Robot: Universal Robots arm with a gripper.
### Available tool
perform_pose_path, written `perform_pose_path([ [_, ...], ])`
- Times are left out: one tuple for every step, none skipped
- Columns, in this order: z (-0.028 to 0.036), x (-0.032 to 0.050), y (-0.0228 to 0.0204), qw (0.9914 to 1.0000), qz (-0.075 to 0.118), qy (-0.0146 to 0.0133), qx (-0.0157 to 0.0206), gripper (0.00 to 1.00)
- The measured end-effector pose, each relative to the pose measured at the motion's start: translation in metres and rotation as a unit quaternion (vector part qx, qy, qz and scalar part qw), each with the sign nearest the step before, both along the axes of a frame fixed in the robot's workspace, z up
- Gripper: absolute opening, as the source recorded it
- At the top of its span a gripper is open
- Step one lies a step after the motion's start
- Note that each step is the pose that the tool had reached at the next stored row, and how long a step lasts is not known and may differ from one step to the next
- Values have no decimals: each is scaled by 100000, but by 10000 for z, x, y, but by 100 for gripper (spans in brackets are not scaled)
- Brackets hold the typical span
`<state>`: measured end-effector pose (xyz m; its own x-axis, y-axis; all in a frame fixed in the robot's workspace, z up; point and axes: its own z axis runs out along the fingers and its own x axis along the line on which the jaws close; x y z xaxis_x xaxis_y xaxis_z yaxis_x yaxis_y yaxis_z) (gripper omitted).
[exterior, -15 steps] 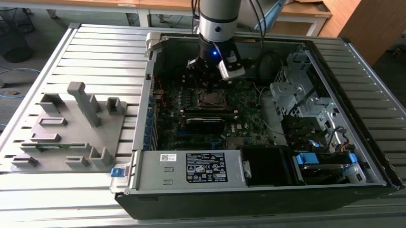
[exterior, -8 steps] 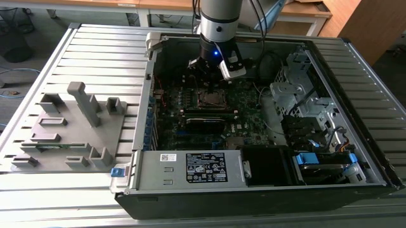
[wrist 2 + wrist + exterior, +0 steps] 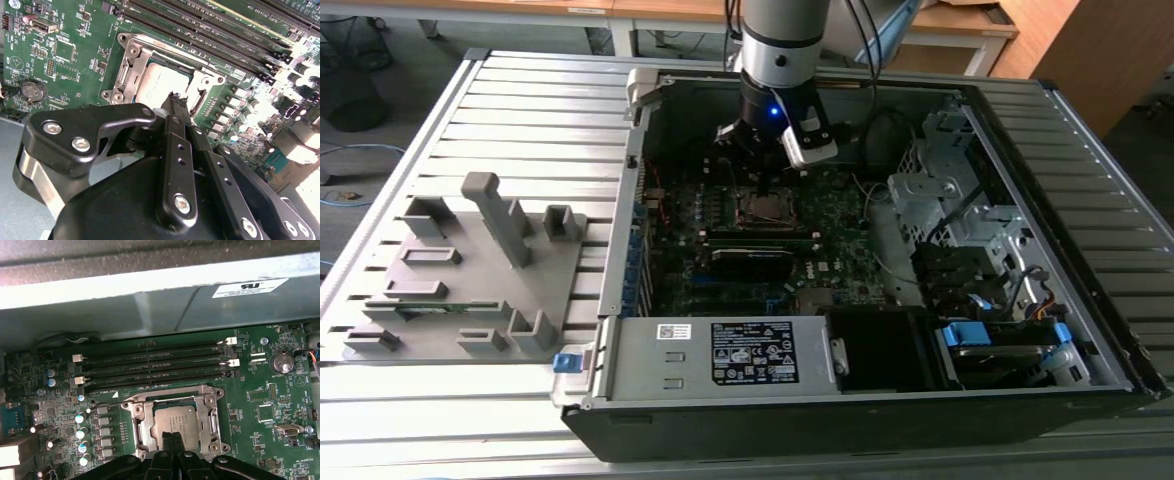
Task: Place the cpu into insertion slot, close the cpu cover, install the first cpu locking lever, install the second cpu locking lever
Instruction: 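Close the cpu cover, then install the first cpu locking lever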
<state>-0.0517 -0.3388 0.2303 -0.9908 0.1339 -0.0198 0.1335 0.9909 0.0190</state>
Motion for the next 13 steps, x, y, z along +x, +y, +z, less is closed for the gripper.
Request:
perform_pose_path([
  [0,1,0,100000,1,2,-3,11],
  [0,1,0,100000,-5,5,-6,11],
  [0,2,0,100000,-12,1,-6,11],
  [-3,17,0,100000,-9,3,-4,11],
  [-6,31,0,100000,-10,3,-6,11],
  [-7,32,0,100000,-11,3,-5,11],
  [-7,32,0,100000,-10,0,-5,11],
  [-7,32,0,100000,-9,-1,-1,11],
  [-4,32,0,100000,-8,-1,-1,11],
  [3,32,0,100000,-11,2,-5,11],
  [11,32,0,100000,-9,-1,-3,11],
  [16,32,0,100000,-11,3,-7,11],
  [18,32,1,100000,-10,-4,4,11],
])
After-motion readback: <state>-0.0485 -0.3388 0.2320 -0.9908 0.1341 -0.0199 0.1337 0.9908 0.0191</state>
